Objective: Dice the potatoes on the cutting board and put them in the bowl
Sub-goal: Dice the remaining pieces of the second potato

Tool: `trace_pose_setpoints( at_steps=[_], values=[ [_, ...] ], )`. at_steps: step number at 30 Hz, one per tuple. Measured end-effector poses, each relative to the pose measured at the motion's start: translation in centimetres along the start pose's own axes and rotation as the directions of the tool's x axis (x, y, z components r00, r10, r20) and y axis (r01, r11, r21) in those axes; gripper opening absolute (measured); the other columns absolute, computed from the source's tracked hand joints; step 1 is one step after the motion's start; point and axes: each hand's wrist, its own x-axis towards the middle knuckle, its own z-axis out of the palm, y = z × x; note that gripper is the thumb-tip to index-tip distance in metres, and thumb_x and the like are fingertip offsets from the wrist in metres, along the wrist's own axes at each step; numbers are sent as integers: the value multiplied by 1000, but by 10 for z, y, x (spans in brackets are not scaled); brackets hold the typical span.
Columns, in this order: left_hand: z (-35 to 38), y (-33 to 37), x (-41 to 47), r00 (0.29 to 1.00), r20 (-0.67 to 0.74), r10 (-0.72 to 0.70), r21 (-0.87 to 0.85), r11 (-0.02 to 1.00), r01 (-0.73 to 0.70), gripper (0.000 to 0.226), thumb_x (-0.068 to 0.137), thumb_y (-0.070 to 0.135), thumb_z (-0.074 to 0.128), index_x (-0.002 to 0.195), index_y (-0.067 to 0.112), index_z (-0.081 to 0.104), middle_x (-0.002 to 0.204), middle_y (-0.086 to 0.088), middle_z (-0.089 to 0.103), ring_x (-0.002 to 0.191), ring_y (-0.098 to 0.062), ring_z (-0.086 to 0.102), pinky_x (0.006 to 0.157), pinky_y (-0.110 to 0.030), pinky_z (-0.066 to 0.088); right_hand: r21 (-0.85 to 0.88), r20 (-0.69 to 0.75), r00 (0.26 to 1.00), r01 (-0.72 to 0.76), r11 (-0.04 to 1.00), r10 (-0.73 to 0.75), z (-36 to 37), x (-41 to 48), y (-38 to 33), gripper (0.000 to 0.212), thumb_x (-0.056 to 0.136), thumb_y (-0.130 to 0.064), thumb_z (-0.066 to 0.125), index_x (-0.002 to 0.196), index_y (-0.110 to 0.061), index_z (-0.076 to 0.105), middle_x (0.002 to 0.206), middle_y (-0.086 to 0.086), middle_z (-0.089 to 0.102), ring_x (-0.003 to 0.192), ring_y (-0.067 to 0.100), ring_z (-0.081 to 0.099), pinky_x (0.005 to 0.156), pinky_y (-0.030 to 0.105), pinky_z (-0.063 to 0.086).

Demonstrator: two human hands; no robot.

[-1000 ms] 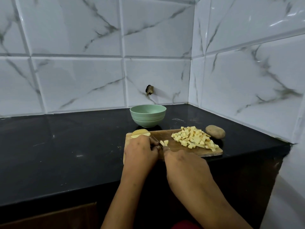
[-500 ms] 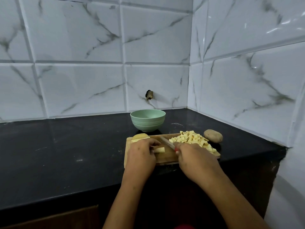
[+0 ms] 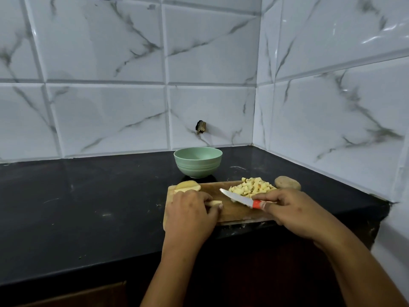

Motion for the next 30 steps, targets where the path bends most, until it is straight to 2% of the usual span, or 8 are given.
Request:
trace_pose_setpoints(
  at_steps=[4,10,12,16,18,23,26,30],
  values=[
    [-2,2,9,992,129,-14,-78,997,25,23,89,44,58,107,35,70,105,15,68,99,-5,56,88,-28,47,-66,-89,996,22,998,-28,-1,8,-1,32,100,-27,49,128,-37,58,79,-13,47,72,20,56,55,21,39],
    [-4,11,25,954,299,34,-172,985,18,22,92,21,57,107,31,70,100,12,59,76,2,46,74,-13,38,-19,-14,999,39,999,-39,7,2,-5,30,99,-29,49,127,-37,59,68,-16,46,55,0,42,48,12,31],
    [-1,12,24,962,274,7,-199,979,49,27,92,16,55,111,31,68,106,11,60,80,0,50,73,-13,40,12,41,999,11,1000,-12,7,-1,-5,30,100,-30,48,127,-36,58,67,-18,40,57,-3,40,48,11,31],
    [5,10,18,993,89,-75,-241,966,94,31,89,18,59,118,27,64,117,10,63,105,-5,55,90,-18,42,41,78,997,-25,999,22,-2,-5,1,30,99,-28,50,127,-35,59,56,-25,43,52,-10,41,49,9,33],
    [7,8,17,992,76,-96,-218,970,110,28,90,23,60,117,26,65,116,11,64,104,-5,55,90,-19,43,61,111,994,-23,998,16,-7,-9,1,30,99,-27,51,126,-35,60,50,-31,46,49,-17,42,50,5,34],
    [12,7,17,988,68,-136,-209,967,148,21,90,28,61,110,28,68,109,14,65,102,-8,56,90,-24,46,8,-11,1000,27,1000,-27,-4,-7,-5,31,98,-32,50,127,-41,57,61,-21,48,52,-5,44,48,9,33],
    [14,7,17,989,50,-139,-175,974,146,20,90,30,60,108,27,69,99,13,67,94,-11,57,84,-24,46,-124,-131,986,86,988,-103,13,-11,-17,35,99,-40,45,133,-46,49,100,-22,60,69,-4,48,58,11,35],
    [12,8,17,991,59,-121,-135,983,128,22,93,29,56,109,26,69,98,9,68,92,-13,57,81,-26,47,-394,-177,959,139,909,-223,39,-21,-30,38,102,-38,34,140,-41,40,98,-15,61,72,0,55,59,16,45]
  ],
)
